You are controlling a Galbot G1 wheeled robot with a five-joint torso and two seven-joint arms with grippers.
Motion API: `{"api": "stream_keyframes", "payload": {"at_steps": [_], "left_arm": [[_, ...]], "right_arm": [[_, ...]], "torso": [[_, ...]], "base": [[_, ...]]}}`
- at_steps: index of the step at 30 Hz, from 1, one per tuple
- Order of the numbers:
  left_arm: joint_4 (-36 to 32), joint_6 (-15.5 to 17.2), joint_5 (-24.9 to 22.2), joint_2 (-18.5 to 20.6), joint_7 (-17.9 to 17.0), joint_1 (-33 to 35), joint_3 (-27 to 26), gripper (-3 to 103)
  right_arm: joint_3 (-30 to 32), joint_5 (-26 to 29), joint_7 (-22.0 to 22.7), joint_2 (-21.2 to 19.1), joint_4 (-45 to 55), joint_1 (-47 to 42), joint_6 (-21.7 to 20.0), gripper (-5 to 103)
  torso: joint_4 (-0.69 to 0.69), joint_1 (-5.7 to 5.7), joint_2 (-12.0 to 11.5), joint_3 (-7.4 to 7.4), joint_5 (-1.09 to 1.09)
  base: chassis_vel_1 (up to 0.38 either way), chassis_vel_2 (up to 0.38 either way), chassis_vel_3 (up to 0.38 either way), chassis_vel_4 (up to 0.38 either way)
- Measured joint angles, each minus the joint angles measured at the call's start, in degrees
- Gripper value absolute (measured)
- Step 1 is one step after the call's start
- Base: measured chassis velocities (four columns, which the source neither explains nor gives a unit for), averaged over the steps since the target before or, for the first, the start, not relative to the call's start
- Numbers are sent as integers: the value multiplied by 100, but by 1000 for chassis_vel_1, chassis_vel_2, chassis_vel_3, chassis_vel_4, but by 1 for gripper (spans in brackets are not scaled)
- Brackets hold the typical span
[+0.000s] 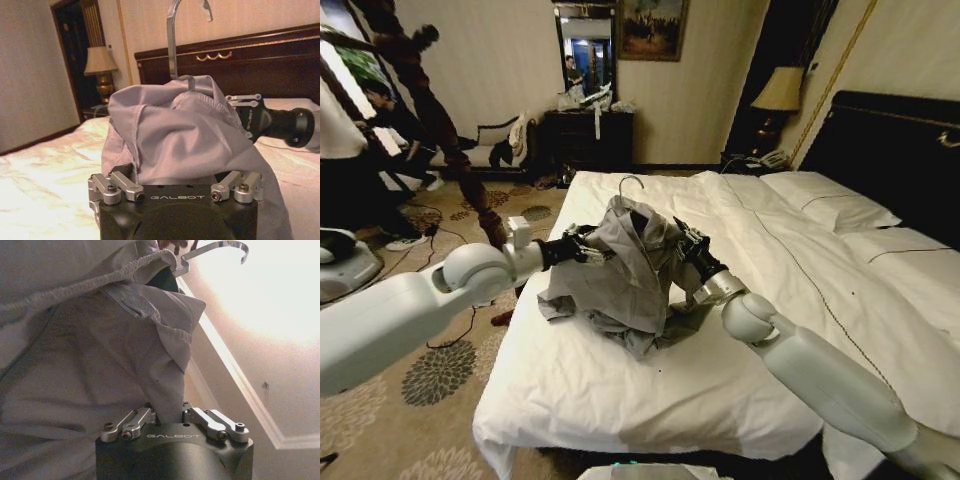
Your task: Pick up the clothes from the bed and hang them on the clothes hanger.
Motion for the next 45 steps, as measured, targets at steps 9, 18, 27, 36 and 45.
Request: {"api": "stream_keyframes", "payload": {"at_steps": [9,18,27,36,45], "left_arm": [[-6,41,-120,-156,-57,-91,360,64],[-110,-54,-92,-32,-73,231,256,26],[-253,-107,-32,25,-105,303,191,20],[-246,-170,-39,-8,-319,346,49,17],[-290,-211,-8,7,-412,430,-127,16]], "right_arm": [[120,-236,-76,-11,-35,-123,406,19],[157,-252,-87,-12,33,-224,528,19],[316,-145,-139,-83,188,-387,583,20],[629,-175,-496,-272,520,-772,584,35],[1098,66,-479,-503,835,-1421,409,68]], "torso": [[1,0,0,0,1],[1,0,0,0,0],[0,0,0,0,0],[2,0,0,0,0],[0,0,0,0,0]], "base": [[0,0,0,0],[0,0,0,0],[0,0,0,0],[0,0,0,0],[0,0,0,0]]}}
